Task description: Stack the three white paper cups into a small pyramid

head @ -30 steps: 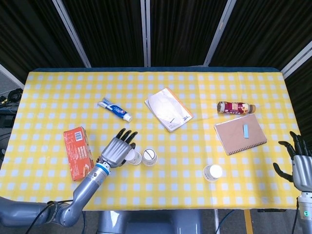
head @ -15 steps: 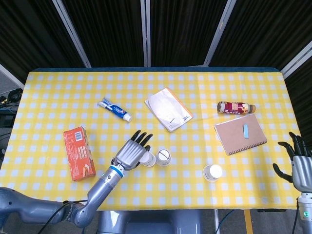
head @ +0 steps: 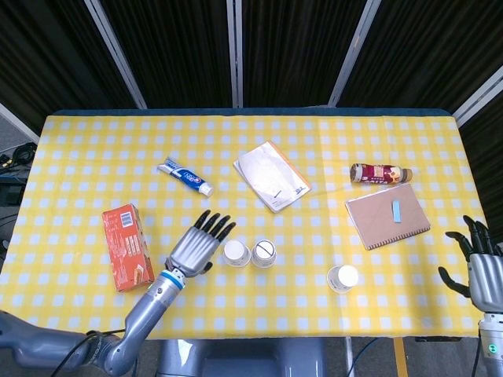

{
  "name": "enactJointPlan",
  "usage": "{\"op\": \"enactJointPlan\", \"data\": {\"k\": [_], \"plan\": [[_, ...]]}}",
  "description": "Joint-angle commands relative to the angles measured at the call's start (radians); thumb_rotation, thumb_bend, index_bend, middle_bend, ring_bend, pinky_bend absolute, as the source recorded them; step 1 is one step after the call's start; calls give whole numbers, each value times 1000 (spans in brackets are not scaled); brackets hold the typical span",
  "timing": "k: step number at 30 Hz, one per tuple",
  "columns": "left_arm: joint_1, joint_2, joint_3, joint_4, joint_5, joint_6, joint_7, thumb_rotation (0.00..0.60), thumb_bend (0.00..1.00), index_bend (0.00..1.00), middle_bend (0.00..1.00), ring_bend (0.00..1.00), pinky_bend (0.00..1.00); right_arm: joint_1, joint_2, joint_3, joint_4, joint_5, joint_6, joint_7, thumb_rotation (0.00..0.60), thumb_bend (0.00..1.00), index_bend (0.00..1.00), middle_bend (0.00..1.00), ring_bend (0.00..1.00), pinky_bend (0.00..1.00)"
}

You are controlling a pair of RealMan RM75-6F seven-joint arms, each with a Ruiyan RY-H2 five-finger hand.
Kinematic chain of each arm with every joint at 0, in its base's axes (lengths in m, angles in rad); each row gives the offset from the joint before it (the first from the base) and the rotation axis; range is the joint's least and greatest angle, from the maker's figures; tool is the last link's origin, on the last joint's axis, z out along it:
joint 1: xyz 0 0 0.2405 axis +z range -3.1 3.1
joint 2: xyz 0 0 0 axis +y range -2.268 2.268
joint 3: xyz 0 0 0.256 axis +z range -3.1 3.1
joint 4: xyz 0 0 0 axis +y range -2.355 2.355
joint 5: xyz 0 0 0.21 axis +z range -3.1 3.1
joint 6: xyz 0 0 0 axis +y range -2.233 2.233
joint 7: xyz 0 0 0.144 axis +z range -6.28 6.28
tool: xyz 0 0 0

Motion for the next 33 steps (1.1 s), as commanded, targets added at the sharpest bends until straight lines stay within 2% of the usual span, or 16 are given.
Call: {"op": "enactJointPlan", "data": {"k": [1, 6, 10, 14, 24, 33], "plan": [[72, 79, 64, -50, 100, 87, -52, 600, 249, 0, 0, 0, 0, -1, 2, -4, -7, -7, 3, -5, 600, 157, 254, 20, 0, 242], [204, 207, 164, -80, 264, 257, -142, 600, 249, 0, 0, 0, 0, 1, 2, -16, -30, -28, 2, -28, 600, 116, 213, 6, 0, 230], [297, 295, 225, -75, 362, 365, -213, 600, 249, 0, 0, 0, 0, 9, 3, -30, -55, -51, -11, -43, 600, 103, 173, 0, 0, 130], [404, 401, 280, -51, 441, 471, -357, 600, 249, 0, 0, 0, 0, 45, 9, -56, -128, -99, -65, -113, 600, 102, 163, 0, 0, 101], [480, 472, 270, -21, 508, 517, -485, 600, 248, 0, 0, 0, 0, 126, 4, -64, -306, -93, -200, -308, 600, 136, 251, 0, 0, 91], [505, 501, 245, -23, 544, 485, -516, 600, 248, 0, 0, 0, 0, 184, -40, -68, -396, 26, -319, -460, 600, 184, 291, 0, 0, 91]]}}
